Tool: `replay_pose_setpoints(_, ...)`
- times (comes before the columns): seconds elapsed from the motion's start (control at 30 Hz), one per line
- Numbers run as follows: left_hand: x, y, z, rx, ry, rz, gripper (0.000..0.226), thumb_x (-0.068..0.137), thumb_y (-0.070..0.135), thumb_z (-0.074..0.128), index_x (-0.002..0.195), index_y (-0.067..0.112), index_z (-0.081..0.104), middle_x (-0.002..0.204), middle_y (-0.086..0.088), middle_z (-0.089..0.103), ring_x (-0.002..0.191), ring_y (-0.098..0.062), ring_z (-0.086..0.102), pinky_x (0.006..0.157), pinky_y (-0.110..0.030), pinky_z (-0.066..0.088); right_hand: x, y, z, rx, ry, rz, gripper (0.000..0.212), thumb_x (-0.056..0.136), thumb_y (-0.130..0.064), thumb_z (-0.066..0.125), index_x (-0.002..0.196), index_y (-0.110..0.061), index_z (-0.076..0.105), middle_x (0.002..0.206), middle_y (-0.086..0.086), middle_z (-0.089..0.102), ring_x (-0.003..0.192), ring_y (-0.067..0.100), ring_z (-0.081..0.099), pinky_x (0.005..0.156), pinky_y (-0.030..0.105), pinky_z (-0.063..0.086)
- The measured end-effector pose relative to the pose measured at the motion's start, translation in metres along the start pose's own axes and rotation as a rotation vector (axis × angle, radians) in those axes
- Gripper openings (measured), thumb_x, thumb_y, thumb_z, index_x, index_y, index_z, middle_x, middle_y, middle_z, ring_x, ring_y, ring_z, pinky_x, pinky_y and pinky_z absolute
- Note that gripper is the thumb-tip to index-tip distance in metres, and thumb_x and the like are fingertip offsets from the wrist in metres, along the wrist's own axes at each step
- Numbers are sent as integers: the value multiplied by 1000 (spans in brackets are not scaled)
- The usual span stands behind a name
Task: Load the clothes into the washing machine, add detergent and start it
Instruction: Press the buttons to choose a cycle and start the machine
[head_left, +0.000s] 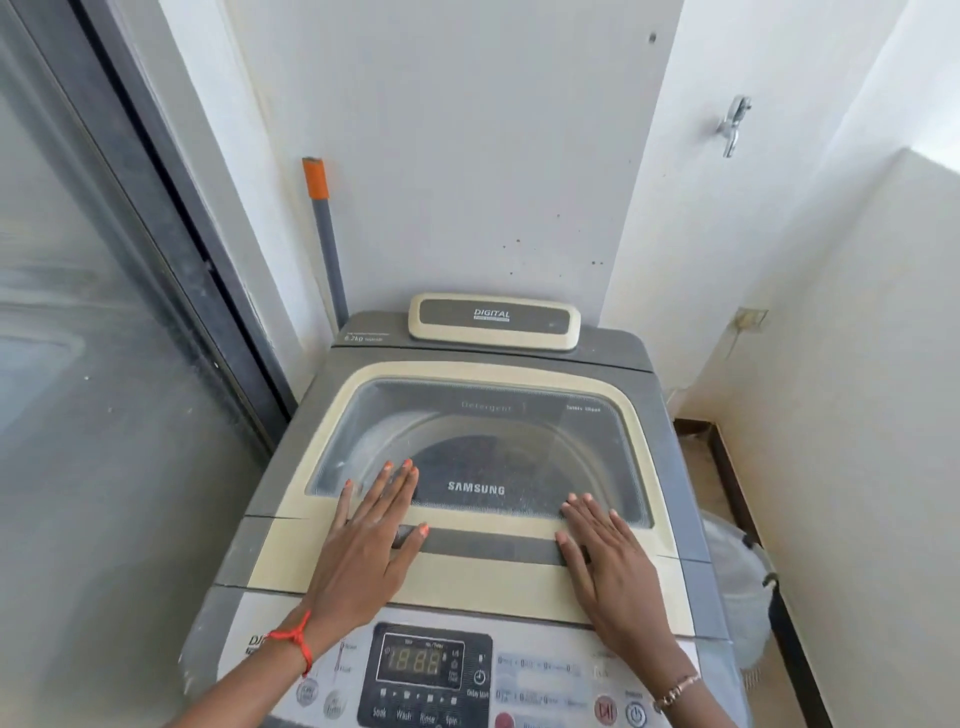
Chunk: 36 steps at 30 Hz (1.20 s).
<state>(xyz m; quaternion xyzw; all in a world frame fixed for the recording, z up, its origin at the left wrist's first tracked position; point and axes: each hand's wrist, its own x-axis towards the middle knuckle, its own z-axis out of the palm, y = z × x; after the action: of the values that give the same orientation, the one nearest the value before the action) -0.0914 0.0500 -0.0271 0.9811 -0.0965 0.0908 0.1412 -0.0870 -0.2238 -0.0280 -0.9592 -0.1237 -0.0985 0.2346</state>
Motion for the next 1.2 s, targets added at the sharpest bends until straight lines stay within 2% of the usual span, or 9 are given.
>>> replay_pose_setpoints(0.17, 1, 5, 6, 18, 62, -31, 63, 97, 53, 11, 149, 19, 20, 156, 8, 17, 145, -5, 2, 118, -41, -3, 1, 1, 2, -38, -3, 8, 66, 97, -52, 13, 122, -15, 61, 129, -2, 59, 128, 5, 39, 109, 23, 23)
replay_pose_setpoints(0.43, -2, 10, 9, 34, 131, -67, 62, 98, 48, 14, 151, 15, 14, 159, 2, 13, 146, -13, 9, 118, -44, -1, -1, -1, 3, -67, -30, 63, 67, 97, -52, 12, 125, -14, 60, 132, -1, 57, 129, 8, 41, 112, 18, 13)
replay_pose_setpoints(0.67, -3, 10, 9, 17, 114, -61, 61, 99, 48, 15, 150, 14, 19, 157, 2, 17, 146, -9, 9, 119, -39, -3, -1, 0, 10, -61, 11, 84, 69, 97, -52, 10, 124, -15, 60, 132, -3, 56, 130, 7, 38, 112, 15, 11)
replay_pose_setpoints(0.8, 0, 6, 8, 25, 96, -41, 61, 99, 47, 13, 149, 13, 21, 156, 1, 20, 144, -6, 8, 119, -33, 0, 3, -8, 17, -43, 86, 169, 73, 97, -50, 5, 120, -12, 63, 128, -1, 60, 129, 9, 40, 112, 16, 7)
replay_pose_setpoints(0.93, 7, 2, 7, 52, 113, -14, 61, 98, 47, 14, 148, 13, 24, 155, 3, 21, 144, -1, 5, 118, -33, 0, 10, -21, 21, -97, 112, 251, 61, 92, -42, 17, 122, -12, 61, 131, 0, 58, 129, 15, 45, 112, 23, 8)
replay_pose_setpoints(1.0, 15, 3, 8, 79, 128, -13, 61, 98, 48, 14, 148, 14, 22, 155, 3, 20, 144, -1, 2, 118, -36, -3, 17, -30, 22, -108, 100, 261, 66, 89, -46, 14, 131, -12, 53, 139, -2, 49, 135, 9, 33, 113, 24, 3)
replay_pose_setpoints(1.1, 30, 6, 10, 118, 152, -15, 63, 98, 50, 11, 149, 14, 19, 156, 2, 19, 144, -6, 2, 116, -42, 1, 28, -44, 22, -92, 80, 200, 75, 85, -54, 6, 142, -14, 33, 150, -6, 28, 137, 3, 9, 111, 18, -13)
replay_pose_setpoints(1.2, 44, 9, 17, 150, 189, -3, 63, 98, 49, 9, 151, 15, 8, 157, 1, 18, 145, -10, -1, 114, -46, 2, 41, -57, 23, -71, 17, 142, 84, 77, -70, -11, 144, -21, -1, 151, -12, -5, 138, 4, -14, 106, 16, -24)
